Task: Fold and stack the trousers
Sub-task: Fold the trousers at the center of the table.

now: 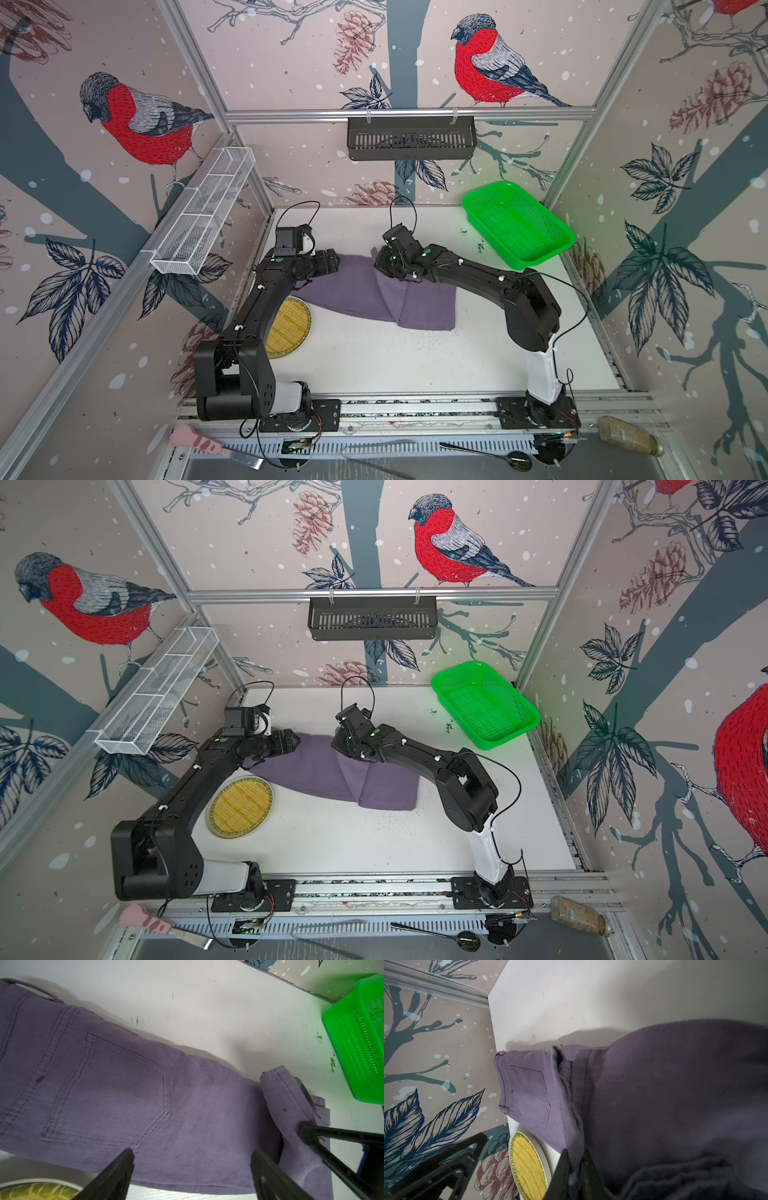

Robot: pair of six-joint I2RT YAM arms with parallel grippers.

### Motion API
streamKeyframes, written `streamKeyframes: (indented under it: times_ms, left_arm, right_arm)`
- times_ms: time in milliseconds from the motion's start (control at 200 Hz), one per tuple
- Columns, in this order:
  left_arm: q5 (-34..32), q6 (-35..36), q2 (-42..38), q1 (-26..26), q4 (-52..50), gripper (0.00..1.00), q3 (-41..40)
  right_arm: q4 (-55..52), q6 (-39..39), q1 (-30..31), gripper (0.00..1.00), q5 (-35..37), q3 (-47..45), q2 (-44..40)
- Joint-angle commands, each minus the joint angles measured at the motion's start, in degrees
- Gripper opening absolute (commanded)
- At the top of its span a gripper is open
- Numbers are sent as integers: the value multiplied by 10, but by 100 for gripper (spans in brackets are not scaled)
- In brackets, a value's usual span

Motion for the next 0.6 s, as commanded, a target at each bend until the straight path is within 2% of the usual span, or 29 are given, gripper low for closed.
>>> streamKeyframes:
  times_ms: [0,295,505,595]
  left_arm:
    - [6,6,4,0,8,88,-2]
    - [11,7,8,2,12,88,-9]
    - [14,8,12,2,14,88,-13]
    - [16,8,16,1,15,88,-13]
  right_arm:
    - [15,7,8,14,-7,24,22]
    - [19,6,15,17,5,91,95]
    - [26,3,16,17,11,115,110]
    - [11,1,16,25,18,120,116]
